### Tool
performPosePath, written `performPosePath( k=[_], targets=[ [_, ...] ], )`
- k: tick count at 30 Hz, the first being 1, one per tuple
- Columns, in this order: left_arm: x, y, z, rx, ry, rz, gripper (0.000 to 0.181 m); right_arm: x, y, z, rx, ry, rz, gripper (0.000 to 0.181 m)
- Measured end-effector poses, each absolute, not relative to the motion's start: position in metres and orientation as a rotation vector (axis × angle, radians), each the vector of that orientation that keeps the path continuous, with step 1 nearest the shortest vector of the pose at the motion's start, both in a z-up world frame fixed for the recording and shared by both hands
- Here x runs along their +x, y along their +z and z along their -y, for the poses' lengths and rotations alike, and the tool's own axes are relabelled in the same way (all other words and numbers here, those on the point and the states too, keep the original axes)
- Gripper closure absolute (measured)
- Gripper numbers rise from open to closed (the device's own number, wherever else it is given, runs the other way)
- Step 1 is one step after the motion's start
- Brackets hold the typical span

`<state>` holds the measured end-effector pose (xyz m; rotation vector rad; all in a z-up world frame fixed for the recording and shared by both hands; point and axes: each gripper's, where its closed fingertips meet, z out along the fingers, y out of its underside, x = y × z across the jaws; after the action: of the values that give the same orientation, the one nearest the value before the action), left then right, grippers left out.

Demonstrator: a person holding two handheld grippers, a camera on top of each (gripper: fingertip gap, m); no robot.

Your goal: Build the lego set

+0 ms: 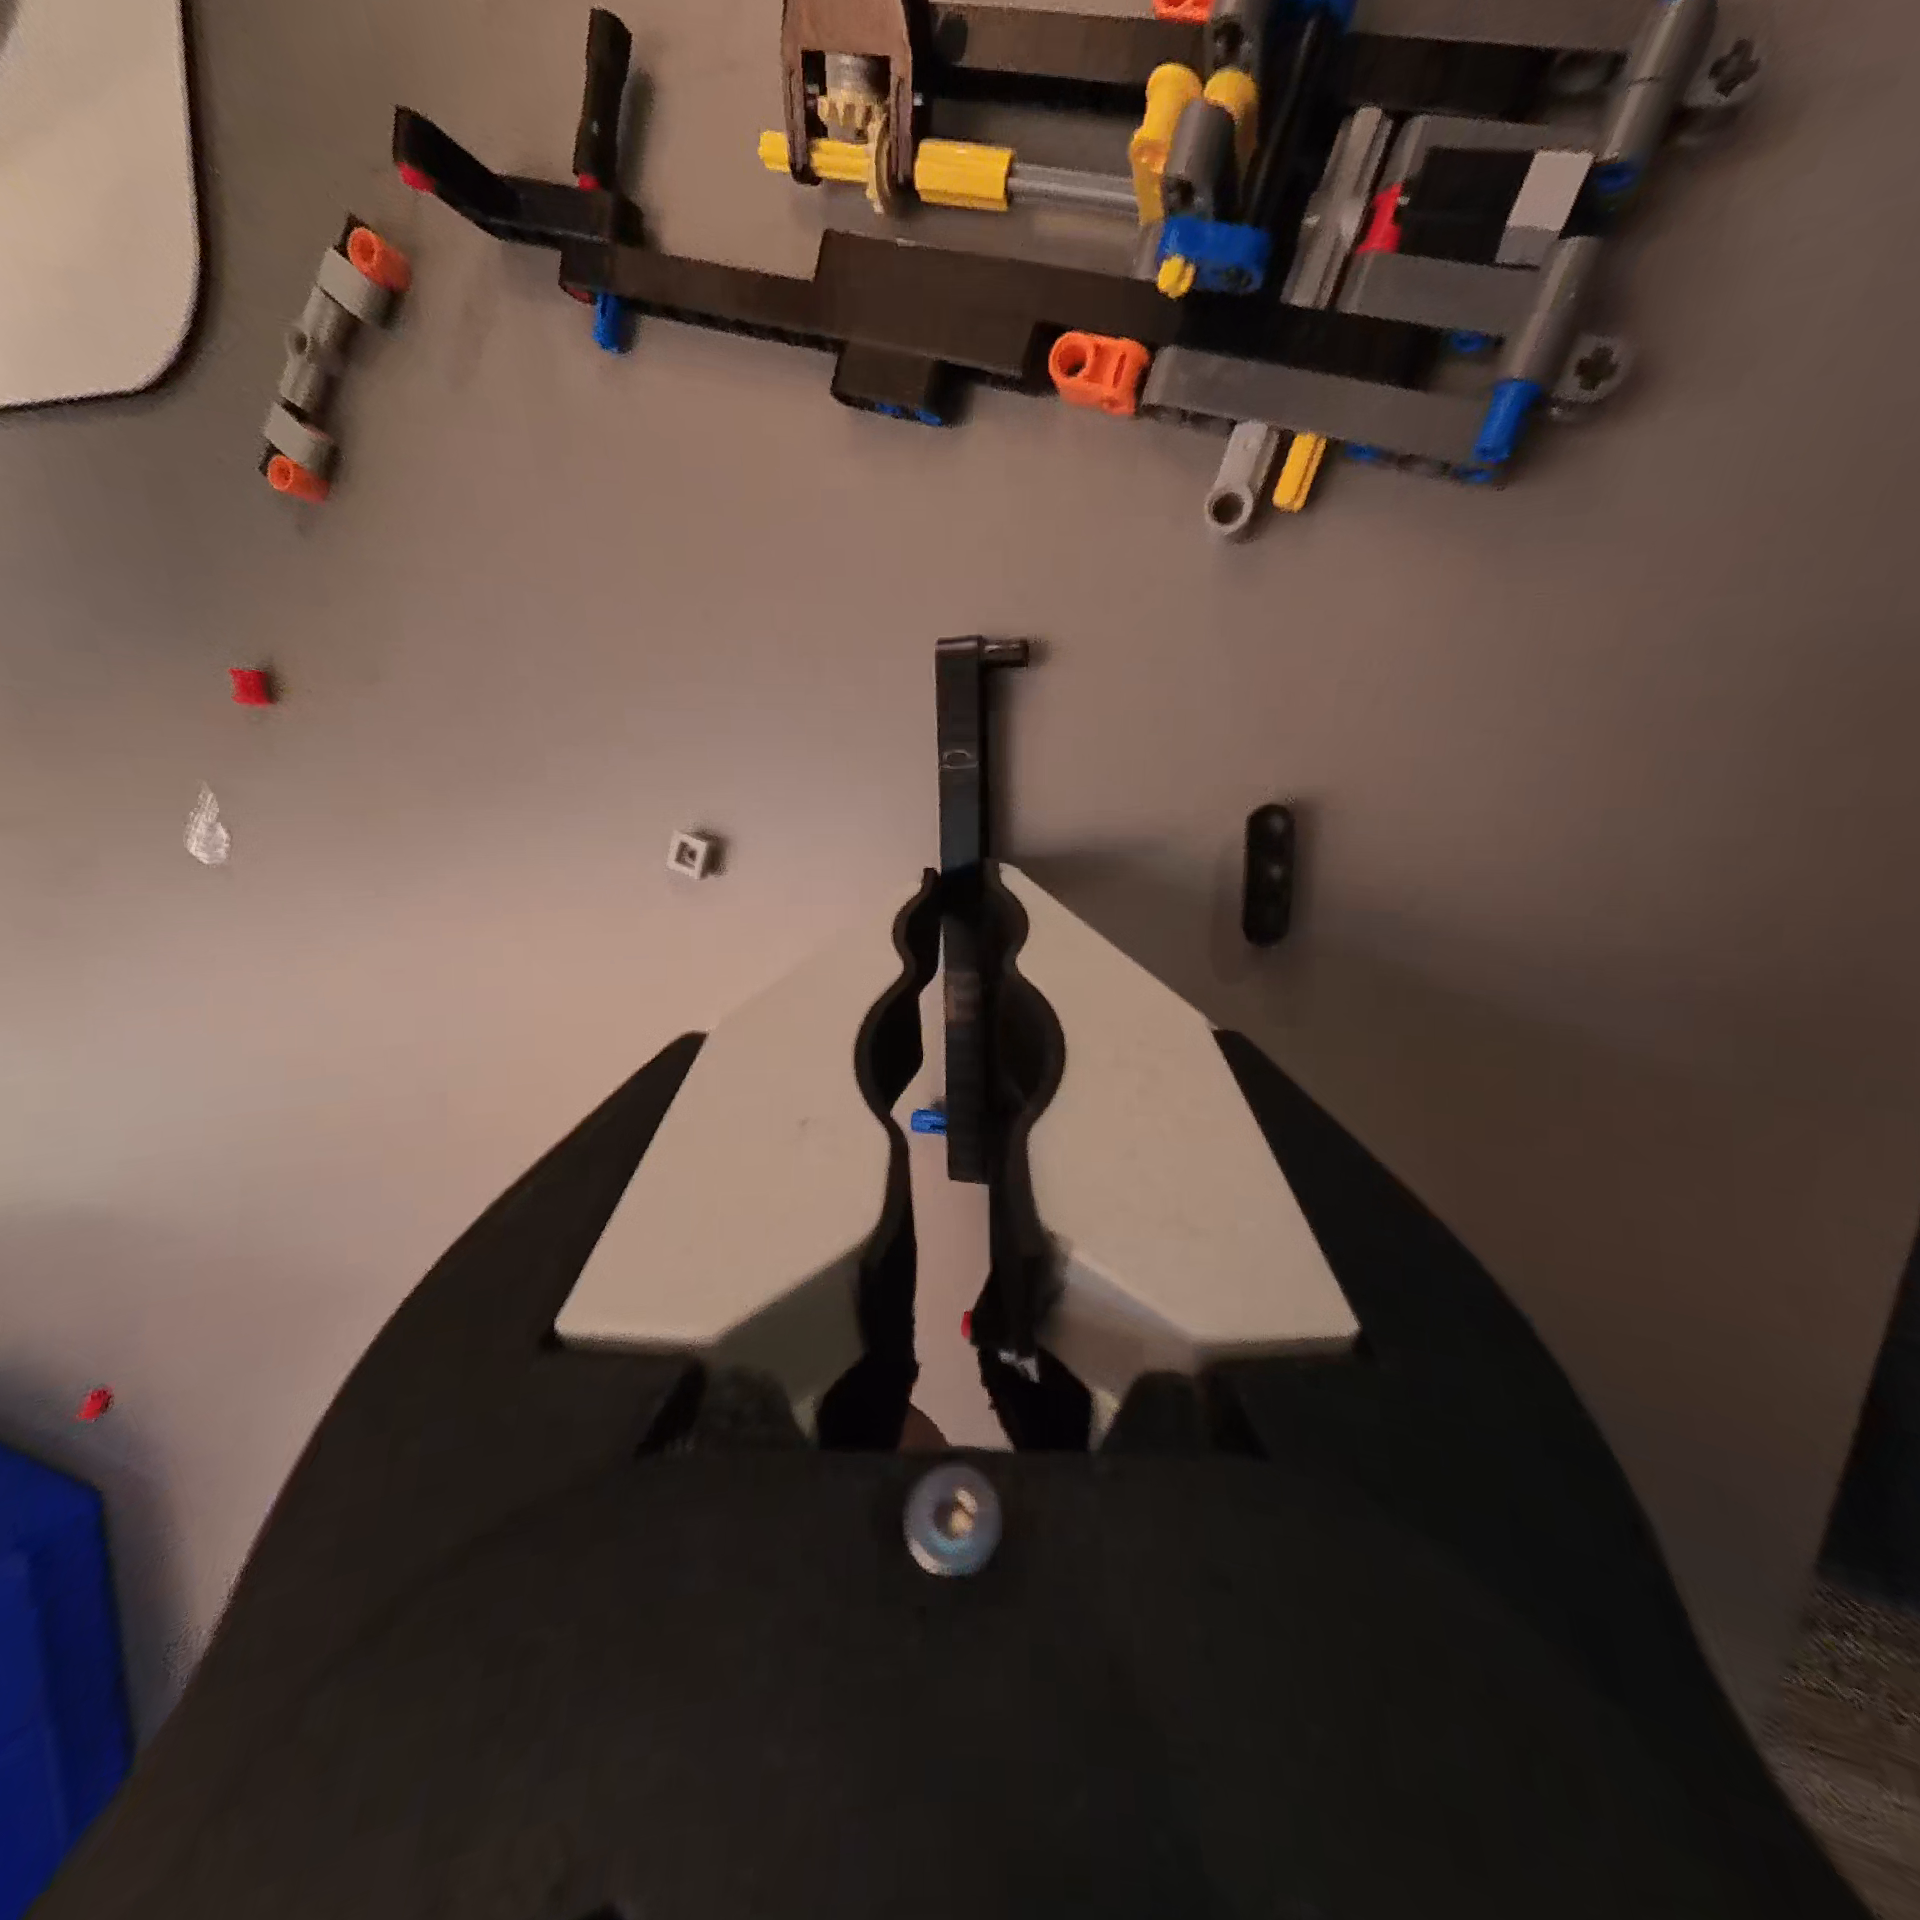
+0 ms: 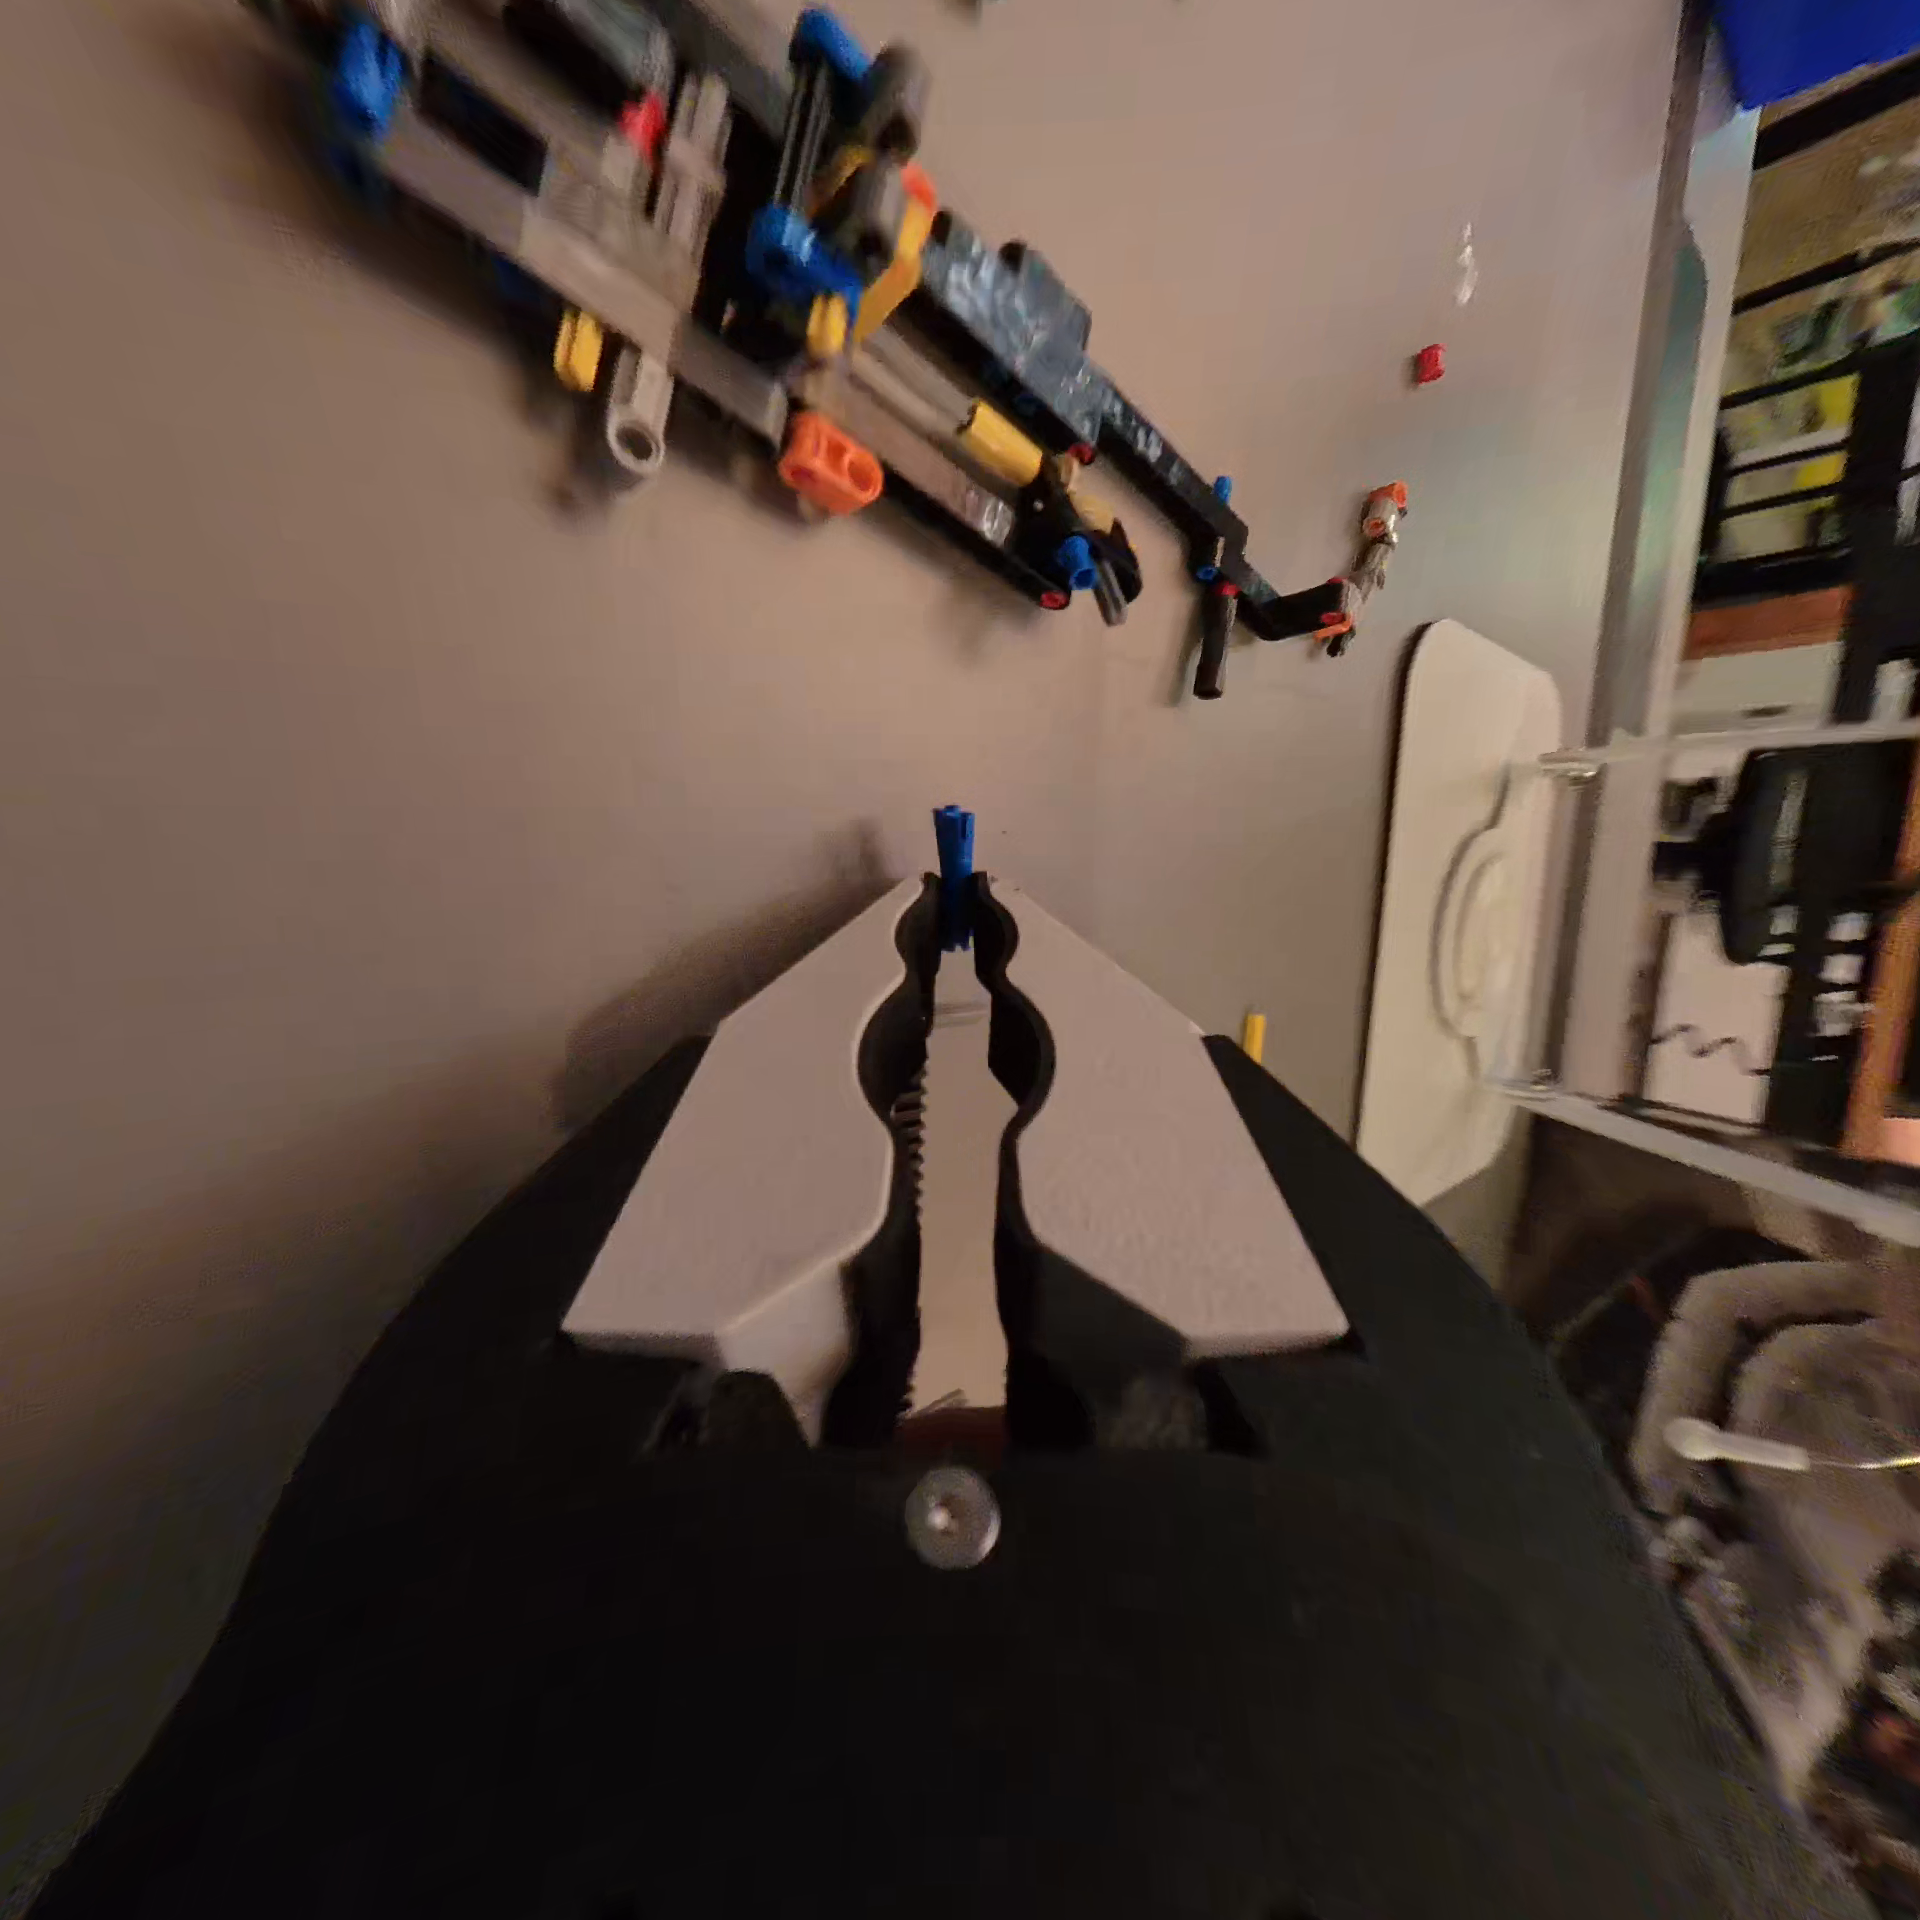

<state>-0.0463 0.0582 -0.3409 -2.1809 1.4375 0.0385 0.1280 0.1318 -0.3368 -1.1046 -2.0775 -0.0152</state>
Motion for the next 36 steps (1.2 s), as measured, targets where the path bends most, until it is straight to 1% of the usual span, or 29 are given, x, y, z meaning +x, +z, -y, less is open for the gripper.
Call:
performPosePath(
  k=[1, 2, 10, 15, 16, 18, 20, 22, 25, 27, 29, 31, 33, 34, 36],
  targets=[
    [-0.045, -0.34, -0.059, -2.176, 0.046, -1.435, 0.175, 0.126, -0.339, -0.134, -1.065, -0.055, 2.082, 0.18],
    [-0.043, -0.34, -0.06, -2.177, 0.045, -1.435, 0.175, 0.124, -0.34, -0.133, -1.038, -0.058, 2.075, 0.18],
    [-0.038, -0.335, -0.071, -2.142, 0.074, -1.408, 0.176, 0.125, -0.336, -0.13, -0.956, -0.055, 2.123, 0.169],
    [-0.036, -0.328, -0.076, -2.121, 0.081, -1.4, 0.176, 0.131, -0.331, -0.124, -1.046, 0.043, 2.164, 0.15],
    [-0.036, -0.326, -0.077, -2.118, 0.079, -1.395, 0.175, 0.131, -0.329, -0.128, -1.053, 0.021, 2.156, 0.151],
    [-0.035, -0.321, -0.079, -2.106, 0.077, -1.38, 0.175, 0.132, -0.324, -0.131, -1.061, 0.03, 2.136, 0.159],
    [-0.035, -0.316, -0.082, -2.097, 0.089, -1.374, 0.176, 0.135, -0.321, -0.135, -1.093, 0.031, 2.119, 0.16],
    [-0.034, -0.312, -0.083, -2.087, 0.087, -1.37, 0.176, 0.136, -0.319, -0.135, -1.101, 0.043, 2.118, 0.165],
    [-0.034, -0.309, -0.083, -2.08, 0.102, -1.371, 0.176, 0.139, -0.317, -0.133, -1.128, 0.058, 2.112, 0.161],
    [-0.034, -0.305, -0.081, -2.077, 0.111, -1.358, 0.176, 0.145, -0.305, -0.117, -1.152, 0.183, 2.103, 0.16],
    [-0.031, -0.3, -0.075, -2.072, 0.084, -1.332, 0.176, 0.154, -0.294, -0.069, -1.166, 0.521, 2.138, 0.158],
    [-0.029, -0.296, -0.072, -2.065, 0.08, -1.313, 0.176, 0.159, -0.299, -0.023, -1.21, 0.779, 2.176, 0.156],
    [-0.027, -0.294, -0.069, -2.061, 0.08, -1.294, 0.176, 0.169, -0.331, -0.01, -1.212, 0.701, 2.273, 0.156],
    [-0.026, -0.292, -0.068, -2.057, 0.076, -1.283, 0.176, 0.17, -0.337, -0.003, -1.213, 0.748, 2.264, 0.156],
    [-0.023, -0.291, -0.067, -2.053, 0.071, -1.26, 0.176, 0.166, -0.34, -0.012, -1.234, 0.721, 2.2, 0.174]
  ],
)
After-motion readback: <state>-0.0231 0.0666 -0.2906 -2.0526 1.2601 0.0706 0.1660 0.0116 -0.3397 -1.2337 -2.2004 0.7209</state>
